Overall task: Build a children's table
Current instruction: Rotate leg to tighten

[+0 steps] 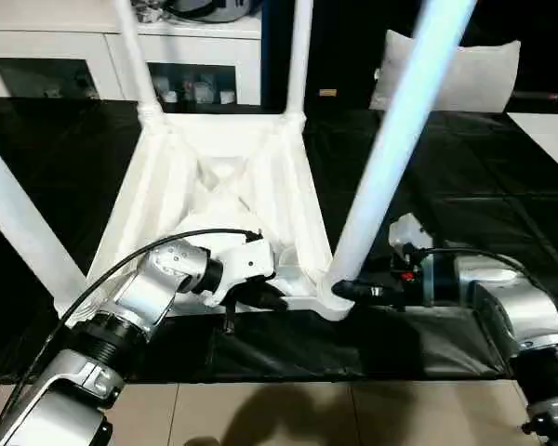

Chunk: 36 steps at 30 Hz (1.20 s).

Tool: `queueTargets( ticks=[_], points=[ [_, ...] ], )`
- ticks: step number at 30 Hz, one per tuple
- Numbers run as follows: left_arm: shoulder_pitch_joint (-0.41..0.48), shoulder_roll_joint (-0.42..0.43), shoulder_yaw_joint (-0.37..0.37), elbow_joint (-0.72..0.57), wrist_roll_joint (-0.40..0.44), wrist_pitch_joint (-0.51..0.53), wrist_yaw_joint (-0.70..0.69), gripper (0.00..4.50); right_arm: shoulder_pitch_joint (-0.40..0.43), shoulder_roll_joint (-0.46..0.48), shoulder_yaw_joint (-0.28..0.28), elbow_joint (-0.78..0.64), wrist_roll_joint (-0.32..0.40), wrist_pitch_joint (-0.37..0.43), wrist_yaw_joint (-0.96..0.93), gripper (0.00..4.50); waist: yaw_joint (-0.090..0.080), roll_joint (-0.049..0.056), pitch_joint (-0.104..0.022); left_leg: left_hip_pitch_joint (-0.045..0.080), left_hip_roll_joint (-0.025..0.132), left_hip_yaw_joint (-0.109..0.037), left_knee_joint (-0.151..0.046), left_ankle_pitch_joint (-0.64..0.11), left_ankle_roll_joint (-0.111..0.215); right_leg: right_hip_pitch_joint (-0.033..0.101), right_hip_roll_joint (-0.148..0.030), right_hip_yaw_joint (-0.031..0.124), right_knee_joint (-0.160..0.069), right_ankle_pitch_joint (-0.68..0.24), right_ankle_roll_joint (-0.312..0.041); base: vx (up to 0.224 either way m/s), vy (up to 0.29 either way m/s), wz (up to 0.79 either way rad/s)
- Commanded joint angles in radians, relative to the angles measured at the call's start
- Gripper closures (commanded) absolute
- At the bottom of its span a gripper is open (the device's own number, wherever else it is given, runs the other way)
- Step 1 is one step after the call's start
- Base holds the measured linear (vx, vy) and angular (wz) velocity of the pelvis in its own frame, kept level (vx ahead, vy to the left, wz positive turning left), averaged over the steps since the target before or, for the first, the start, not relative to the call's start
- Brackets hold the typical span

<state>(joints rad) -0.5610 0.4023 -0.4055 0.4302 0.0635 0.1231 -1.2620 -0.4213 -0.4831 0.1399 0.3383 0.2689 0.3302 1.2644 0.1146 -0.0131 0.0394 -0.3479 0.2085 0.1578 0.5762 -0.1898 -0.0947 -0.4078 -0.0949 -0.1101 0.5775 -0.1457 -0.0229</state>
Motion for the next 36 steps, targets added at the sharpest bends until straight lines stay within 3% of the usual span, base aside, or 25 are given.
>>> queueTargets(
  ticks=[1,6,9,11,12,14,15,16,17,18,20,22,23,24,25,26,29,32,34,36],
  points=[
    [0.003,-0.008,-0.047,-0.009,0.010,-0.012,-0.036,4.50,-0.014,0.002,0.012,0.009,0.018,0.015,0.025,2.47,-0.004,0.001,-0.060,-0.002,0.021,0.010,-0.064,-0.200,0.045,0.061,-0.050,0.047,-0.063,-0.319,-0.162,0.000,0.000,0.00],
    [0.006,-0.013,-0.042,-0.011,0.000,-0.006,-0.034,4.50,-0.008,0.010,0.011,0.001,0.029,0.040,0.035,2.54,-0.004,0.001,-0.061,-0.002,0.021,0.010,-0.063,-0.192,0.044,0.062,-0.048,0.046,-0.062,-0.304,-0.164,0.000,0.000,0.00],
    [0.011,-0.035,-0.026,-0.019,0.000,0.043,0.016,4.50,0.016,0.024,0.015,-0.040,0.039,0.078,0.002,2.54,-0.004,-0.002,-0.061,-0.003,0.021,0.010,-0.063,-0.185,0.044,0.063,-0.048,0.047,-0.061,-0.302,-0.164,0.000,0.000,0.00],
    [0.005,-0.076,0.000,-0.004,0.017,0.116,0.122,4.50,0.018,0.076,-0.002,-0.059,0.027,0.120,-0.118,2.54,-0.004,0.000,-0.059,-0.001,0.021,0.010,-0.065,-0.193,0.041,0.060,-0.049,0.046,-0.064,-0.324,-0.158,0.000,0.000,0.00],
    [0.001,-0.103,0.022,0.005,0.018,0.152,0.184,4.50,0.010,0.111,-0.016,-0.064,0.016,0.147,-0.196,2.54,-0.009,0.000,-0.054,-0.002,0.019,0.010,-0.067,-0.213,0.029,0.059,-0.047,0.046,-0.068,-0.363,-0.146,0.000,0.000,0.00],
    [-0.007,-0.142,0.054,0.016,0.013,0.205,0.264,4.50,-0.012,0.162,-0.038,-0.053,-0.005,0.190,-0.316,2.54,-0.019,0.001,-0.047,0.008,0.009,0.007,-0.067,-0.281,0.009,0.051,-0.048,0.035,-0.093,-0.533,-0.087,0.000,0.000,0.00],
    [-0.016,-0.166,0.072,0.026,0.013,0.239,0.314,4.50,-0.027,0.198,-0.056,-0.042,-0.017,0.216,-0.395,2.54,-0.027,-0.001,-0.043,0.008,0.006,0.007,-0.066,-0.301,0.002,0.049,-0.046,0.032,-0.098,-0.576,-0.070,0.000,0.000,0.00],
    [-0.027,-0.188,0.089,0.036,0.016,0.275,0.364,4.50,-0.043,0.233,-0.072,-0.030,-0.027,0.241,-0.469,2.54,-0.039,-0.003,-0.042,0.007,-0.002,0.002,-0.061,-0.329,-0.010,0.051,-0.046,0.017,-0.112,-0.664,-0.023,0.000,0.000,0.00],
    [-0.035,-0.199,0.097,0.045,0.021,0.291,0.395,4.50,-0.052,0.252,-0.079,-0.022,-0.034,0.247,-0.506,2.54,-0.051,-0.002,-0.044,0.006,-0.006,-0.003,-0.057,-0.350,-0.010,0.050,-0.047,0.006,-0.124,-0.704,0.014,0.000,0.000,0.00],
    [-0.035,-0.199,0.097,0.045,0.021,0.291,0.395,4.50,-0.052,0.252,-0.079,-0.022,-0.034,0.247,-0.506,2.54,-0.057,0.003,-0.044,0.012,-0.005,-0.004,-0.055,-0.362,-0.007,0.046,-0.048,0.003,-0.131,-0.708,0.019,0.000,0.000,0.00],
    [-0.067,-0.245,0.136,0.086,0.023,0.303,0.498,4.50,-0.081,0.324,-0.095,0.030,-0.083,0.244,-0.664,2.54,-0.080,0.011,-0.046,0.004,0.000,-0.011,-0.060,-0.384,0.007,0.051,-0.044,-0.006,-0.131,-0.645,0.007,0.000,0.000,0.00],
    [-0.081,-0.272,0.160,0.094,0.023,0.305,0.548,4.50,-0.095,0.363,-0.116,0.076,-0.082,0.180,-0.724,2.54,-0.095,0.011,-0.051,0.003,0.000,-0.018,-0.059,-0.404,0.006,0.055,-0.047,-0.014,-0.133,-0.626,0.005,0.000,0.000,0.00],
    [-0.081,-0.273,0.160,0.094,0.025,0.301,0.548,4.50,-0.095,0.365,-0.116,0.082,-0.082,0.155,-0.720,1.99,-0.096,0.011,-0.050,0.005,0.000,-0.017,-0.059,-0.407,0.014,0.053,-0.047,-0.014,-0.137,-0.619,0.004,0.000,0.000,0.00],
    [-0.081,-0.272,0.157,0.094,0.026,0.293,0.543,4.50,-0.096,0.368,-0.118,0.085,-0.081,0.134,-0.720,1.85,-0.096,0.015,-0.054,0.011,0.007,-0.017,-0.062,-0.405,0.025,0.051,-0.050,-0.008,-0.134,-0.569,-0.021,0.000,0.000,0.00],
    [-0.077,-0.265,0.142,0.089,0.034,0.275,0.523,4.50,-0.093,0.380,-0.141,0.077,-0.062,0.138,-0.721,1.85,-0.097,0.014,-0.055,-0.005,0.011,-0.019,-0.070,-0.377,0.033,0.061,-0.050,-0.001,-0.120,-0.501,-0.048,0.000,0.000,0.00],
    [-0.076,-0.263,0.138,0.087,0.037,0.272,0.519,4.50,-0.092,0.383,-0.144,0.073,-0.060,0.142,-0.720,1.79,-0.098,0.012,-0.054,-0.008,0.012,-0.018,-0.073,-0.366,0.036,0.060,-0.049,0.006,-0.113,-0.468,-0.067,0.000,0.000,0.00],
    [-0.054,-0.232,0.109,0.067,0.040,0.229,0.461,4.50,-0.064,0.339,-0.118,0.031,-0.070,0.129,-0.642,1.50,-0.096,0.011,-0.056,-0.011,0.013,-0.011,-0.074,-0.313,0.042,0.062,-0.048,0.024,-0.095,-0.382,-0.119,0.000,0.000,0.00],
    [-0.044,-0.208,0.093,0.063,0.040,0.209,0.425,4.50,-0.049,0.293,-0.111,0.017,-0.072,0.108,-0.583,1.28,-0.088,0.008,-0.058,-0.008,0.016,-0.003,-0.069,-0.275,0.056,0.062,-0.050,0.032,-0.088,-0.323,-0.148,0.000,0.000,0.00],
    [-0.041,-0.192,0.080,0.068,0.045,0.193,0.403,4.50,-0.044,0.267,-0.111,0.019,-0.075,0.085,-0.554,1.06,-0.079,0.007,-0.058,-0.010,0.012,0.002,-0.066,-0.248,0.063,0.064,-0.052,0.033,-0.088,-0.359,-0.146,0.000,0.000,0.00],
    [-0.031,-0.143,0.050,0.069,0.046,0.133,0.319,4.50,-0.032,0.184,-0.115,0.014,-0.061,0.040,-0.441,0.94,-0.066,0.003,-0.059,-0.010,0.010,0.005,-0.063,-0.223,0.067,0.064,-0.054,0.034,-0.090,-0.380,-0.132,0.022,-0.050,0.00]
  ],
)
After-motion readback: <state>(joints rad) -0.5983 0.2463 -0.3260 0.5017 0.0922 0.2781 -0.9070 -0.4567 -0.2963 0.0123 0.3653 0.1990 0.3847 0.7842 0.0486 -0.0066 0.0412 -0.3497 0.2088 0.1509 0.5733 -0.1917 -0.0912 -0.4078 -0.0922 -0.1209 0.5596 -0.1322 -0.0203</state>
